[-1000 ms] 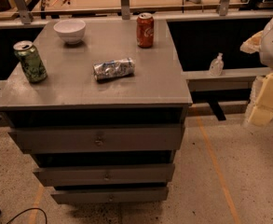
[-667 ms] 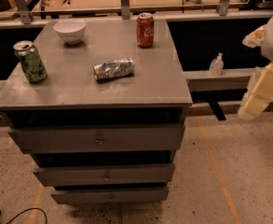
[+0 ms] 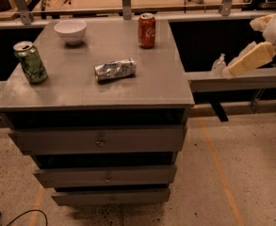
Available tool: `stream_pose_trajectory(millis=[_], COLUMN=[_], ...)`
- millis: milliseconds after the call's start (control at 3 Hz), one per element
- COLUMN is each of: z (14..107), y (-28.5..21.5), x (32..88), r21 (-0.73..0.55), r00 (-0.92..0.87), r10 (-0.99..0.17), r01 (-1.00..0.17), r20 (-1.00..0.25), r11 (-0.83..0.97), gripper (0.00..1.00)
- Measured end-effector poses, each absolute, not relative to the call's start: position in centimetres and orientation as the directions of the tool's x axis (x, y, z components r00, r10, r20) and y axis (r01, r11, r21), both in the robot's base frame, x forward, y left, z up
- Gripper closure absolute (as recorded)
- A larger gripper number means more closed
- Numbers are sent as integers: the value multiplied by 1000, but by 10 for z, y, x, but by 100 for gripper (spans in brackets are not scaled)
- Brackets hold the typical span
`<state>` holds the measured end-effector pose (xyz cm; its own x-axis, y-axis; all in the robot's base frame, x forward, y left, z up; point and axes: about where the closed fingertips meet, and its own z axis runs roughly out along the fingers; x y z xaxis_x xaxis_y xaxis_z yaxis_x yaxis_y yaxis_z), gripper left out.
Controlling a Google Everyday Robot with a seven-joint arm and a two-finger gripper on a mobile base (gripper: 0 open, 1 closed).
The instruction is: Knock coke can over
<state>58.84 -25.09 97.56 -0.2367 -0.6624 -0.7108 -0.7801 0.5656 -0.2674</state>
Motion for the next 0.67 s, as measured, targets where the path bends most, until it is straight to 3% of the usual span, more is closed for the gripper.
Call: stream_pose_trajectory(millis=[333, 667], z=[979, 987], y=[-243, -252], x=[657, 674], r21=[-228, -255], r00=[-196, -175], r10=[-497, -474], r01=[-709, -660], r20=[-845, -863], r11=[667, 707], gripper=[0, 0])
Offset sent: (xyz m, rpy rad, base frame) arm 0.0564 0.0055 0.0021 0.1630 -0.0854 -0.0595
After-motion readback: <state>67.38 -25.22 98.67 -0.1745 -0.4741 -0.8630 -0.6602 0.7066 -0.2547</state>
